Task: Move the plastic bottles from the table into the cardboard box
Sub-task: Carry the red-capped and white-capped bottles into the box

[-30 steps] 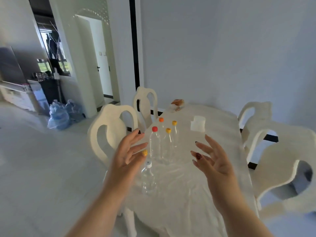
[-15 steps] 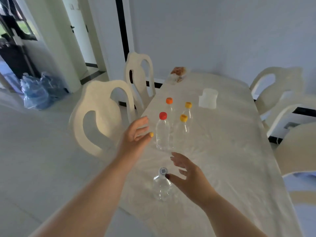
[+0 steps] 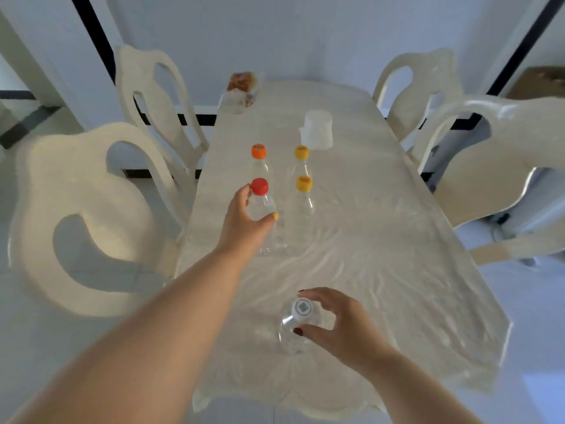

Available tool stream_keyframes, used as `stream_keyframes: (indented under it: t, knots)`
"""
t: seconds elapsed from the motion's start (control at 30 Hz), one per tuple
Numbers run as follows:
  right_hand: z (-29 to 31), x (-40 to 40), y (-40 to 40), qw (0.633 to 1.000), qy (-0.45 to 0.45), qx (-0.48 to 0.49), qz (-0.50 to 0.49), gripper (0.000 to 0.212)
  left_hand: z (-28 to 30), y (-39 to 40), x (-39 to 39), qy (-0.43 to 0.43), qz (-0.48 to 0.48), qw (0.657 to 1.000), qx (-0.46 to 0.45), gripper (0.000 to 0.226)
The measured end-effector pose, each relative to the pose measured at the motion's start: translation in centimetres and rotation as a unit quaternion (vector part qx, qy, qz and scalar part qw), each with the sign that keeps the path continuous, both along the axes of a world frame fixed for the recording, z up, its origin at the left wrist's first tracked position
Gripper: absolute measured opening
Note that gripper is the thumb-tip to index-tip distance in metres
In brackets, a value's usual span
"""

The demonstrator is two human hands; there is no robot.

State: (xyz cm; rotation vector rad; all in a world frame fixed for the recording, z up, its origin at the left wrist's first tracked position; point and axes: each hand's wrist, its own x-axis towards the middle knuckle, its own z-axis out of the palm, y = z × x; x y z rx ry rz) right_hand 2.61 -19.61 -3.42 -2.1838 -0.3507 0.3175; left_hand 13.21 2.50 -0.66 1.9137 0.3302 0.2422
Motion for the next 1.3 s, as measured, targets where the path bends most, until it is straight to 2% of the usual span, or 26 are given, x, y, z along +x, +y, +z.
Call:
stream_keyframes:
  t: [0.1, 0.2, 0.33, 0.47, 0.7, 0.83, 1.07, 1.3]
  knots:
    - [0.0, -0.4, 0.6, 1.000, -0.010, 0.016, -0.004, 0.048, -0.4, 0.5, 1.8, -0.001, 0.027, 0.999, 0.037, 0.068]
    - [-0.1, -0.5, 1.0, 0.999, -0.010, 0.030, -0.014, 0.044, -0.5, 0.9, 3.5, 0.016, 0.030, 0.997, 0.065, 0.050]
    - [-0.1, -0.4, 1.1, 0.999, -0.003, 0.045, -0.019, 0.042, -0.6, 1.2, 4.1, 0.023, 0.024, 0.997, 0.063, 0.032]
    - [-0.5, -0.4, 1.3, 0.997, 0.012, 0.072, -0.031, 0.042, -0.8, 1.3, 2.6, -0.015, 0.032, 0.998, 0.059, 0.019]
    - [0.2, 0.3, 1.3, 0.990, -0.004, 0.116, -0.079, 0.038, -0.6, 2.2, -3.6, -0.090, 0.009, 0.995, 0.035, 0.028]
    - [2.0, 1.2, 1.1, 0.985, -0.043, 0.130, -0.106, 0.038, 1.6, 2.5, -5.7, -0.120, -0.022, 0.991, 0.046, 0.024]
    - [5.7, 0.6, -1.2, 0.970, -0.072, 0.171, -0.155, 0.032, 6.5, 0.7, -7.3, -0.160, -0.127, 0.978, 0.047, 0.025]
    - [10.3, -2.7, -7.8, 0.953, -0.116, 0.142, -0.242, 0.024, 9.9, -6.2, -7.0, -0.148, -0.254, 0.956, 0.016, 0.034]
